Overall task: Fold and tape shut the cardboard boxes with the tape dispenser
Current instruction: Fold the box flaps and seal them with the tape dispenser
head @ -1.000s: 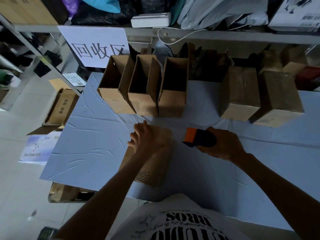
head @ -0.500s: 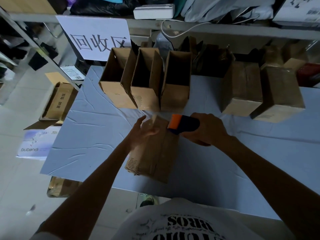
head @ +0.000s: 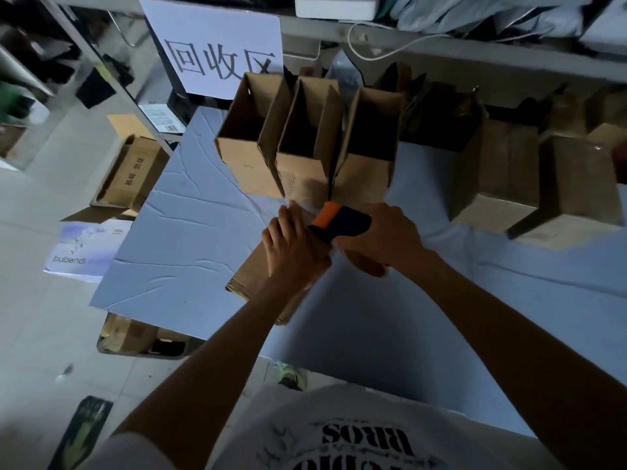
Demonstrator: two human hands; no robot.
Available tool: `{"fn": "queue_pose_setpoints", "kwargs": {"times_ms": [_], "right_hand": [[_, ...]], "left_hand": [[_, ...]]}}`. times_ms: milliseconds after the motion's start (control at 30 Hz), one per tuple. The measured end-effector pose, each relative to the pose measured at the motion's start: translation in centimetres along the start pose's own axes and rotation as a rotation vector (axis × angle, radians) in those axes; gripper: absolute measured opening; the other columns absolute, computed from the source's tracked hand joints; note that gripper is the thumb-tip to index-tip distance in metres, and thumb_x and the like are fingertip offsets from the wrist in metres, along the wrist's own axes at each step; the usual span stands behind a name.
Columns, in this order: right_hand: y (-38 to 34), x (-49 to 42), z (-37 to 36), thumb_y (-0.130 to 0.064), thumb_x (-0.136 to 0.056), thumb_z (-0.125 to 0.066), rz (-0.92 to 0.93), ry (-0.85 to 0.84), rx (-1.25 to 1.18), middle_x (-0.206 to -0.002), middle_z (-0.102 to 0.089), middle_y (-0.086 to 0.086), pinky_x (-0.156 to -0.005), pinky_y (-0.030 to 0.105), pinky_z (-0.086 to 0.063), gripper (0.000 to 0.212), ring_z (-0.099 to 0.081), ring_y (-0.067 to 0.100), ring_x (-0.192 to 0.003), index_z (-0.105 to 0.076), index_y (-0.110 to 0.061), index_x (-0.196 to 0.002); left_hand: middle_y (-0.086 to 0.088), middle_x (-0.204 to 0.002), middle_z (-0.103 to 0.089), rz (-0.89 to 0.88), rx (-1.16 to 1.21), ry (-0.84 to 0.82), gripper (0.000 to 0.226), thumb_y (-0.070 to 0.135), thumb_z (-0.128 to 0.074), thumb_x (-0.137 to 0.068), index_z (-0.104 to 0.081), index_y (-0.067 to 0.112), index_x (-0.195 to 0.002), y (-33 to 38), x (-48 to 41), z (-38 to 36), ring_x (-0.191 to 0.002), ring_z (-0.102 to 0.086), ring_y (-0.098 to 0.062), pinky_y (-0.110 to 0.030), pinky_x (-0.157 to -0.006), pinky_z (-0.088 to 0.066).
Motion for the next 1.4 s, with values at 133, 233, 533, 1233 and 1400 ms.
{"fn": "queue_pose_setpoints", "kwargs": {"times_ms": [133, 233, 533, 1233, 1400], "right_hand": [[3.4, 2.4, 0.8, -0.065, -0.067, -0.068, 0.03, -0.024, 0.056, -0.074, -0.057, -0.006, -0.064, 0.03, -0.049, 0.052, -0.059, 0.016, -0.071, -0.055, -0.02, -0.089], [6.4, 4.4, 1.2, -0.067, -0.064, -0.069, -0.018, -0.02, 0.068, -0.07, -0.055, -0.009, -0.064, 0.027, -0.044, 0.051, -0.057, 0.014, -0.067, -0.053, -0.025, -0.088], [2.0, 0.6, -0.6, -0.057, -0.061, -0.076, -0.045, -0.087, 0.304, -0.085, -0.052, 0.001, -0.066, 0.029, -0.039, 0.06, -0.053, 0.02, -0.074, -0.049, -0.016, -0.096], [9.0, 2.9, -6.0, -0.014, -0.099, -0.029, -0.068, 0.169, 0.138, -0.136, -0.043, 0.012, -0.102, 0.045, -0.03, 0.043, -0.041, 0.034, -0.122, -0.039, -0.015, -0.141], [10.0, 4.2, -8.3, -0.007, -0.095, -0.048, -0.163, 0.058, 0.228, -0.136, -0.035, 0.025, -0.098, 0.042, -0.038, 0.062, -0.039, 0.039, -0.12, -0.017, -0.003, -0.149]], "left_hand": [[-0.014, -0.147, -0.021, 0.001, 0.022, -0.037, 0.123, 0.066, -0.069, -0.065, -0.003, 0.007, -0.15, -0.3, -0.4, -0.3, -0.13, -0.027, -0.036, -0.048, -0.107, -0.026], [-0.013, -0.147, -0.019, 0.005, 0.021, -0.041, 0.125, 0.066, -0.071, -0.063, -0.003, 0.009, -0.15, -0.5, -0.4, -0.5, -0.13, -0.025, -0.036, -0.049, -0.108, -0.024], [-0.016, -0.147, -0.024, 0.063, 0.087, 0.003, 0.124, 0.056, -0.078, -0.062, -0.006, 0.007, -0.15, -0.1, 0.5, -0.3, -0.132, -0.025, -0.036, -0.049, -0.11, -0.022], [-0.014, -0.15, -0.025, 0.1, 0.139, 0.03, 0.126, 0.067, -0.072, -0.059, -0.009, 0.007, -0.15, -0.4, 0.6, -0.9, -0.134, -0.025, -0.034, -0.048, -0.113, -0.02], [-0.013, -0.149, -0.027, 0.098, 0.139, 0.059, 0.126, 0.069, -0.071, -0.059, -0.009, 0.008, -0.15, -0.4, 0.8, -0.9, -0.133, -0.027, -0.033, -0.047, -0.112, -0.023]]}}
Point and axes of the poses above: each hand's wrist, its own x-axis away from the middle knuckle, its own z-axis out of the back of the hand, y = z × x, the point moved 8 cm from there along -x, towards the middle knuckle
